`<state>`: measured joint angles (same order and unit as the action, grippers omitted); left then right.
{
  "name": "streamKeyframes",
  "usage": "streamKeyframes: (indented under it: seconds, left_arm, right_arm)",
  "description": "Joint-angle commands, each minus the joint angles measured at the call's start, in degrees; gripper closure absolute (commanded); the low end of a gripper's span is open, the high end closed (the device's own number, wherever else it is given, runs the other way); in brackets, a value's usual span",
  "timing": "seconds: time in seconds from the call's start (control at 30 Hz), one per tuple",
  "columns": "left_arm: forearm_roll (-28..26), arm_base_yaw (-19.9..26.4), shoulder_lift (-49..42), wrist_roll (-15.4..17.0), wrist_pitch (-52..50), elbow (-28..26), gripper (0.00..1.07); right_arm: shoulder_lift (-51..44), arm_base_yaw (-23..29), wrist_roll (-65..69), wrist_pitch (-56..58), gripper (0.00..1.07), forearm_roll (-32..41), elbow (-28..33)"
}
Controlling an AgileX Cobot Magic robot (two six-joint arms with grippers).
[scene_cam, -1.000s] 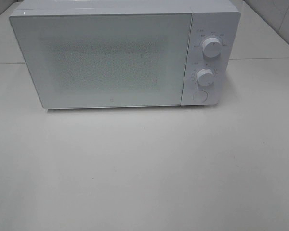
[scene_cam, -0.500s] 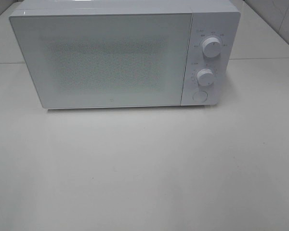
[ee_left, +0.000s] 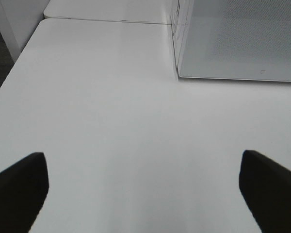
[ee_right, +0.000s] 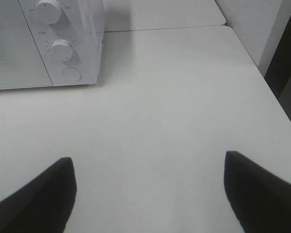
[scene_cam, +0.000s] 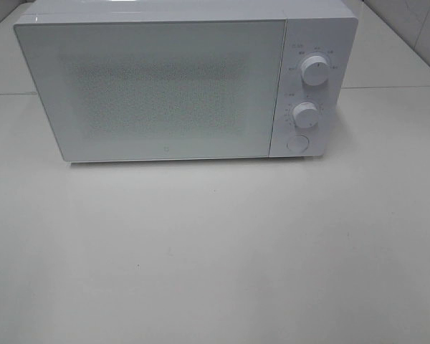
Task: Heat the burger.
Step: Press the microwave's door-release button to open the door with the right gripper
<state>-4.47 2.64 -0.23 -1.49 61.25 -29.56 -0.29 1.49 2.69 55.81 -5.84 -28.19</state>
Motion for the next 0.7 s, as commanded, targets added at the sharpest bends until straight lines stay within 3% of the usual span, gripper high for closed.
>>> streamKeyframes:
  seconds: [0.03,0.7]
  left_arm:
    - [-0.06,-0.11,-0.74,0.11,0.0,0.06,0.07]
    - [-0.06,-0.11,-0.74,0.11,0.0,0.06,0.07]
  right_arm:
    - [-1.95,-0.29,-0.34,-0.8,0.31,0.17,0.17]
    - [-1.95,-0.29,-0.34,-0.8,0.31,0.11,0.17]
